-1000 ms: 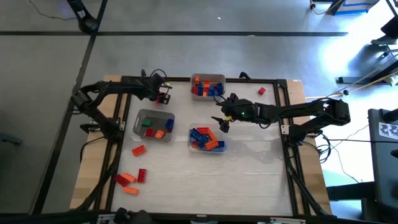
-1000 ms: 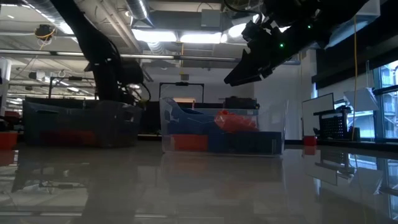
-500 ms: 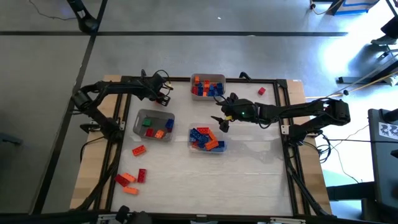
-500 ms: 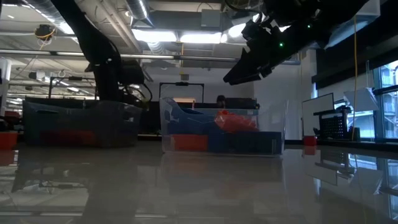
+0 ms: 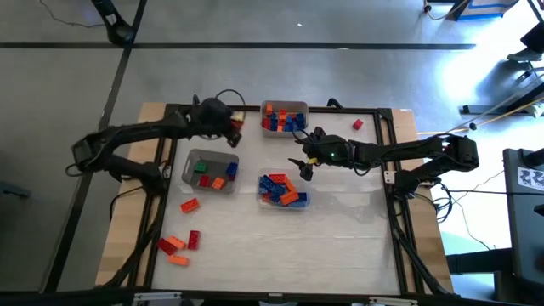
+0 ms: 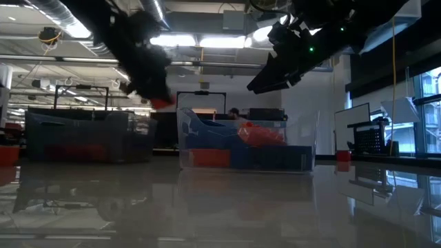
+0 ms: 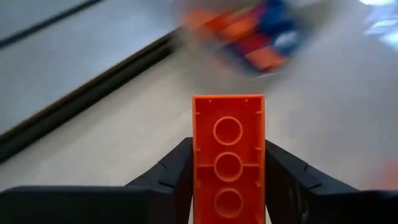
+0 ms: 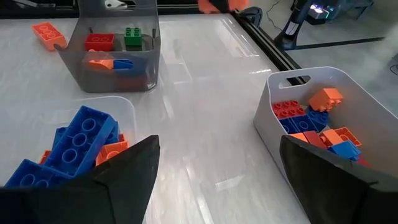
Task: Sort blocks by size
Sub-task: Put the big orange game piece into the transparent bin
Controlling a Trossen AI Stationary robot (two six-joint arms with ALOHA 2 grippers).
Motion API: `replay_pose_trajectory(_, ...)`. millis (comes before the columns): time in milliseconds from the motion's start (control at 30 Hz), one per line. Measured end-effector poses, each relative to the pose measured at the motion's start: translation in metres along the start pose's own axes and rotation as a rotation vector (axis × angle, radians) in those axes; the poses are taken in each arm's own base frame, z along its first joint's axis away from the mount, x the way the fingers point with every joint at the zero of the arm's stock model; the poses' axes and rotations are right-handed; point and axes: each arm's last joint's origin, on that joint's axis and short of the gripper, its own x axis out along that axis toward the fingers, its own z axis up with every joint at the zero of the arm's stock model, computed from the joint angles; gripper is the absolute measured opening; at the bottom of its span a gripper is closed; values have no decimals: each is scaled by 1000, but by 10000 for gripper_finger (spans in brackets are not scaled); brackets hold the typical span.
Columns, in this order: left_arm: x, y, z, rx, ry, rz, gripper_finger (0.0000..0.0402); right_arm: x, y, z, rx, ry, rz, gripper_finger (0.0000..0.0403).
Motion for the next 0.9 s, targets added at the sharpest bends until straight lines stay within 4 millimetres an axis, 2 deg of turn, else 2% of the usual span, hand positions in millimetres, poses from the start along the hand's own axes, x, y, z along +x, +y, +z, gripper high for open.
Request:
replay_pose_trajectory(100,-12,-25,4,117,-88,-139,135,0,0,0,0,0,0,331)
replay_pose_trajectory(233,-18,-56,3,246,-166,-278,143,0,0,0,0,1,0,331)
replay_pose_trajectory(467,-19,-108,-12,413,-217,-518,141,0,0,0,0,1,0,331)
replay_pose_trajectory(633,-8,-136,-26,486,-225,-589,143,0,0,0,0,0,-1,331)
replay_pose_trajectory(900,22,-162,-48,565,-214,-643,140,0,0,0,-13,0,-1,331)
